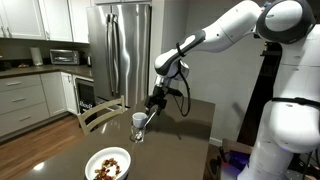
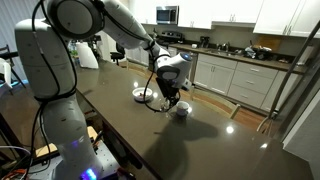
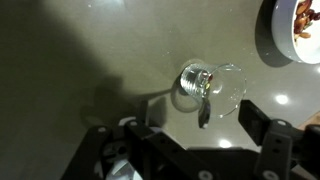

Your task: Use the silver spoon to scoop some of the contents in the bowl into the glass cup

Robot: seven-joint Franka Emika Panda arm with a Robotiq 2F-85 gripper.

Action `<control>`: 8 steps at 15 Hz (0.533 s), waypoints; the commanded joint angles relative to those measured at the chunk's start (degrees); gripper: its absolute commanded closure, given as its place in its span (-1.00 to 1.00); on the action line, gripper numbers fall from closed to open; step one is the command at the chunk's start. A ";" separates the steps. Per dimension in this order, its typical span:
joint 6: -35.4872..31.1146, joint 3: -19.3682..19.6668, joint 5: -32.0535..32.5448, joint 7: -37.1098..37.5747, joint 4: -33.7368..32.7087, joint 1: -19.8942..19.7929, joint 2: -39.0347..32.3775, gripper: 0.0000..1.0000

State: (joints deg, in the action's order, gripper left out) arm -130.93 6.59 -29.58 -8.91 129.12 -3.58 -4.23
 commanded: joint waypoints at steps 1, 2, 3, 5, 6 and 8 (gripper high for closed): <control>2.25 -1.07 -2.08 -0.08 -0.51 -1.08 0.45 -0.87; 2.48 -1.15 -2.49 -0.36 -0.46 -1.07 0.53 -0.49; 2.64 -1.23 -2.71 -0.49 -0.44 -1.05 0.54 -0.44; 2.75 -1.36 -3.35 -0.59 -0.43 -1.06 0.50 -0.15; 2.73 -1.40 -3.66 -0.64 -0.41 -1.07 0.51 -0.02; 2.63 -1.43 -3.90 -0.62 -0.39 -1.08 0.52 0.24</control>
State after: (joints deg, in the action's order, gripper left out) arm -129.70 5.89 -31.74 -8.91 129.11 -3.58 -4.17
